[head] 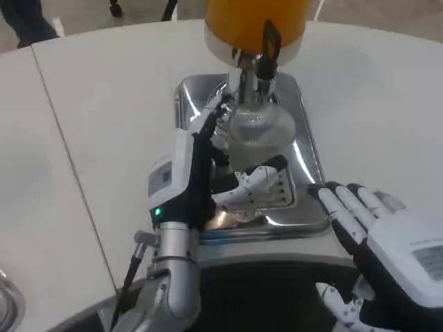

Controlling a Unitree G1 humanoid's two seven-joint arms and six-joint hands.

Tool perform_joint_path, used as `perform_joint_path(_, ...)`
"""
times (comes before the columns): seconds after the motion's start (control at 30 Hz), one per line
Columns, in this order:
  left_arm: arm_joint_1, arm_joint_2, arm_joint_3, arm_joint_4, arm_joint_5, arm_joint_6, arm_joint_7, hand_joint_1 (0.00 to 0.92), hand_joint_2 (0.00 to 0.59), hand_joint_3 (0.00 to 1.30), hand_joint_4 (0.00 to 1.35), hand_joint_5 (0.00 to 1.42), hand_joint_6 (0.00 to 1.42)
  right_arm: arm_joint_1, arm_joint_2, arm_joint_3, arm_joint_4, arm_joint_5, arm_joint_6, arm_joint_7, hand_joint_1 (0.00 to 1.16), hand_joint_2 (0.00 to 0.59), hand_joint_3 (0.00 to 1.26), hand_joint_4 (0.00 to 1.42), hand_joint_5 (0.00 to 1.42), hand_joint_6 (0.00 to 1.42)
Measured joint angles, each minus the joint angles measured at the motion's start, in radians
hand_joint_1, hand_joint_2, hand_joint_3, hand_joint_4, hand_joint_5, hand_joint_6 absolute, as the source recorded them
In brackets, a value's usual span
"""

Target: Grasp the cup under the faucet to collect the drink, then remove the cup.

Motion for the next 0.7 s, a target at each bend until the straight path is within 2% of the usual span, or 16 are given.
perform_joint_path(0.27,0.019,0.028,0.003,-0.039,-0.030,-0.001,-0.037,0.423,0.042,0.12,0.08,0.49,0.54,-0.017,0.000,0.000,0.003,0.014,0.000,0.000,0.27,0.583,0.00,0.00,0.00,0.05)
perform_joint_path(0.43,0.052,0.059,0.019,-0.104,-0.035,0.002,-0.054,0.430,0.050,0.12,0.08,0.49,0.53,-0.031,0.008,0.001,0.004,0.031,0.000,0.000,0.26,0.583,0.00,0.00,0.00,0.05)
perform_joint_path(0.53,0.082,0.081,0.048,-0.151,-0.036,0.008,-0.056,0.434,0.053,0.12,0.08,0.48,0.53,-0.054,0.018,0.001,0.007,0.044,0.006,0.000,0.26,0.583,0.00,0.00,0.00,0.05)
perform_joint_path(0.7,0.140,0.107,0.093,-0.229,-0.040,0.045,-0.065,0.451,0.053,0.12,0.08,0.48,0.53,-0.087,0.058,0.004,0.007,0.066,0.029,-0.009,0.26,0.580,0.00,0.00,0.00,0.05)
